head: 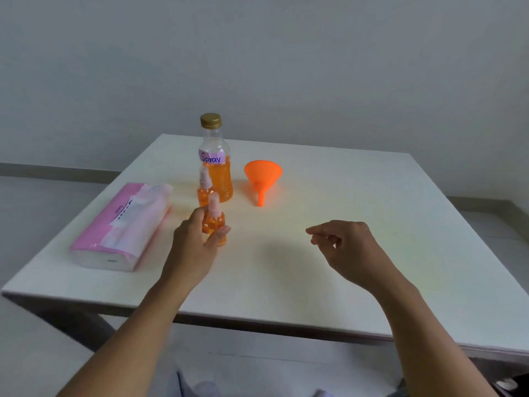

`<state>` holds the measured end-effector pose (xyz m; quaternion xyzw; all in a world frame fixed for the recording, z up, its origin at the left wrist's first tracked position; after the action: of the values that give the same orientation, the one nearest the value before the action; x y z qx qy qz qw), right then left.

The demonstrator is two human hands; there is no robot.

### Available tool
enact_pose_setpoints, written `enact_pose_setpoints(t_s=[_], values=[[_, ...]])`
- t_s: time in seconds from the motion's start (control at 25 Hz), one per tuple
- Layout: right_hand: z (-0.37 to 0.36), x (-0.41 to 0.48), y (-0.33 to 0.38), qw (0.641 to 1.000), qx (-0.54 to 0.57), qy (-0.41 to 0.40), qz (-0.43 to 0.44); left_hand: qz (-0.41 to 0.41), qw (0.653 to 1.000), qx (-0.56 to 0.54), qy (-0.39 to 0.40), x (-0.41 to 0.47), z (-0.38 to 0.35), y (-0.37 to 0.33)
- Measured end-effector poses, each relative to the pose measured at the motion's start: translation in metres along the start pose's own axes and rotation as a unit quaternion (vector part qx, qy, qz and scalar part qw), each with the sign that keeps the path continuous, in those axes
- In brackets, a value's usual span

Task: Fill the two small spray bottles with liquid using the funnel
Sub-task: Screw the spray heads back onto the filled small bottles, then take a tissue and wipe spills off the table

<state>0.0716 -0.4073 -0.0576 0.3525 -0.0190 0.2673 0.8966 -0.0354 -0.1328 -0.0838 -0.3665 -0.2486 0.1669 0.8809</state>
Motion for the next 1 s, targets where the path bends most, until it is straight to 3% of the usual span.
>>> enact_pose_setpoints(t_s=[0.24,0.4,0.48,0.56,0.64,0.8,0.88,1.0], values=[[-0.021,-0.003,0.009,0.999,-0.008,0.038,0.016,0.027,0.999,-0.001,-0.037,0.003,0.010,0.018],[-0.051,-0.009,0.032,0.993,-0.037,0.100,0.058,0.066,0.997,-0.034,0.006,0.000,0.011,0.015],[-0.068,-0.014,0.051,0.987,-0.035,0.128,0.091,0.054,0.998,0.029,0.006,-0.008,0.024,0.013],[-0.085,-0.023,0.072,0.979,-0.029,0.149,0.133,-0.024,0.988,0.140,-0.066,-0.019,0.054,0.007],[-0.104,-0.030,0.091,0.972,-0.016,0.165,0.165,-0.085,0.955,0.252,-0.132,-0.027,0.086,0.005],[-0.131,-0.034,0.114,0.971,0.009,0.172,0.167,-0.030,0.911,0.407,-0.062,-0.020,0.114,0.028],[-0.143,-0.033,0.123,0.971,0.014,0.173,0.165,-0.030,0.910,0.410,-0.042,-0.019,0.117,0.034],[-0.158,-0.030,0.136,0.972,0.027,0.172,0.159,-0.039,0.938,0.332,-0.088,-0.019,0.128,0.035]])
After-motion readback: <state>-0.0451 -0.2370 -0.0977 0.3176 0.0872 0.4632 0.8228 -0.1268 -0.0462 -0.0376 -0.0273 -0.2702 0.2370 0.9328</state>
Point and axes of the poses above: each hand's wrist, its own x-axis towards the middle knuckle, its own z-axis out of the back of the hand, y = z × x, the point moved 6 cm from there along x, towards the middle knuckle, and after that the axes turned 4 degrees about -z, right-handed, at the moved point
